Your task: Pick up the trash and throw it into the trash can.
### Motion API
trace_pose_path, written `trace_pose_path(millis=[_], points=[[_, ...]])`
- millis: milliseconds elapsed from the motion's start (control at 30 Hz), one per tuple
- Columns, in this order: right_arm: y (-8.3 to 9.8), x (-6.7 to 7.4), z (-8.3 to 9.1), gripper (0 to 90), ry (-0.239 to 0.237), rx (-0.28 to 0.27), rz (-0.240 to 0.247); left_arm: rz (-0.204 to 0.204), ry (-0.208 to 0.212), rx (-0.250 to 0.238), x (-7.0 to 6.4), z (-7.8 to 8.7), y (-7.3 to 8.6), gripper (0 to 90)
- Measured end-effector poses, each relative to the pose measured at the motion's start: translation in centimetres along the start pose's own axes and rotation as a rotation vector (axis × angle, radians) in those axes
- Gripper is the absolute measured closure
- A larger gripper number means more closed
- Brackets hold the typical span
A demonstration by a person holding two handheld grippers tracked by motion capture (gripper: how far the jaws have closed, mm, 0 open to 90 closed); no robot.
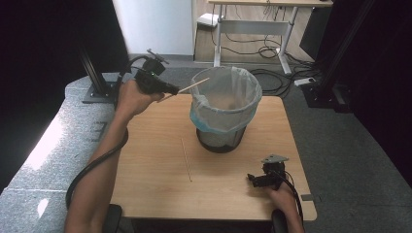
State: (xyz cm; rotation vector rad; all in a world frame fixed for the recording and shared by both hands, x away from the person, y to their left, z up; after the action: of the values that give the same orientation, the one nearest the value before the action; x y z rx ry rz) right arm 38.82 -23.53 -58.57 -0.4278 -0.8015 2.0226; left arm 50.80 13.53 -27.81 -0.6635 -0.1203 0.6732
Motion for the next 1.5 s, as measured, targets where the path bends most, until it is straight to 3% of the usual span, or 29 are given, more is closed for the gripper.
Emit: trace_pose_path(millis=[100,167,300,367,400,500,533,633,700,833,933,1033,1067,1100,1133,1167,1300,1333,1367,1500], points=[[0.0,0.0,0.0,0.0,-0.001,0.000,0.001,-0.030,-0.013,0.007,-0.3,-1.3,-1.0,86.1],[0.0,0.0,0.0,0.0,-0.003,0.000,0.002,-0.041,-0.044,-0.004,-0.4,-2.0,-1.6,84.7],[0.0,0.0,0.0,0.0,-0.005,0.000,0.005,-0.042,-0.064,-0.004,-0.4,-2.6,-2.1,50.6],[0.0,0.0,0.0,0.0,-0.005,0.000,0.005,-0.045,-0.066,-0.005,-0.3,-2.4,-2.1,47.9],[0.0,0.1,0.0,0.0,-0.006,0.000,0.006,-0.044,-0.070,-0.015,-0.3,-2.2,-2.0,40.7],[0.0,0.1,0.0,0.0,-0.006,0.000,0.007,-0.036,-0.070,-0.044,-0.1,-1.3,-1.6,36.4],[0.0,0.1,0.0,0.0,-0.006,0.000,0.007,-0.027,-0.071,-0.055,0.0,-0.7,-1.2,29.5],[0.0,0.1,0.0,0.0,-0.006,0.000,0.007,-0.025,-0.072,-0.067,0.0,-0.3,-0.7,26.3],[0.0,0.1,0.0,0.0,-0.006,0.000,0.007,-0.021,-0.076,-0.079,0.0,0.0,0.1,21.2],[0.0,0.1,0.0,0.0,-0.006,0.000,0.007,-0.030,-0.060,-0.102,-0.2,0.1,1.9,21.7],[0.0,0.1,0.0,0.0,-0.006,0.000,0.007,-0.034,-0.063,-0.113,-0.2,-0.7,3.9,20.7],[0.0,0.1,0.0,0.0,-0.006,0.001,0.007,-0.025,-0.060,-0.117,-0.2,-1.2,5.0,19.8],[0.0,0.1,0.0,0.0,-0.005,0.001,0.006,-0.016,-0.063,-0.126,-0.1,-1.7,6.1,19.3],[0.0,0.1,0.0,0.0,-0.005,0.001,0.006,-0.016,-0.063,-0.126,-0.1,-1.7,6.1,19.0],[0.0,0.1,0.0,0.0,-0.004,0.001,0.006,-0.003,-0.064,-0.134,-0.1,-2.5,7.3,19.0],[0.0,0.1,0.0,0.0,-0.004,0.001,0.006,-0.003,-0.064,-0.134,-0.1,-2.5,7.3,19.0],[0.0,0.1,0.0,0.0,-0.003,0.001,0.006,0.021,-0.060,-0.156,-0.1,-4.7,10.0,19.0],[0.0,0.1,0.0,0.0,-0.004,0.001,0.006,0.019,-0.067,-0.151,-0.3,-6.2,11.5,19.0],[0.0,0.1,0.0,0.0,-0.004,0.001,0.006,0.019,-0.067,-0.151,-0.3,-6.2,11.5,19.0],[0.0,0.1,0.0,0.0,-0.004,0.000,0.005,0.035,-0.055,-0.122,-0.8,-9.3,13.9,19.0]])
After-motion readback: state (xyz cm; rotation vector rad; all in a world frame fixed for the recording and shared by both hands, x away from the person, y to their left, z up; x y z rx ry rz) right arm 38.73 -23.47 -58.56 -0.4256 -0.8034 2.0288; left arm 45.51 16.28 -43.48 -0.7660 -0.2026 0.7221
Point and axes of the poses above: each handheld gripper's, and its own axes: z roughly backward along the jaws, y roughly out of its underside, x roughly to its left, the point moved 4 cm from there along -z, roughly forward along the jaws, and after that the axes turned 3 degrees about x, right-handed, at the moved point
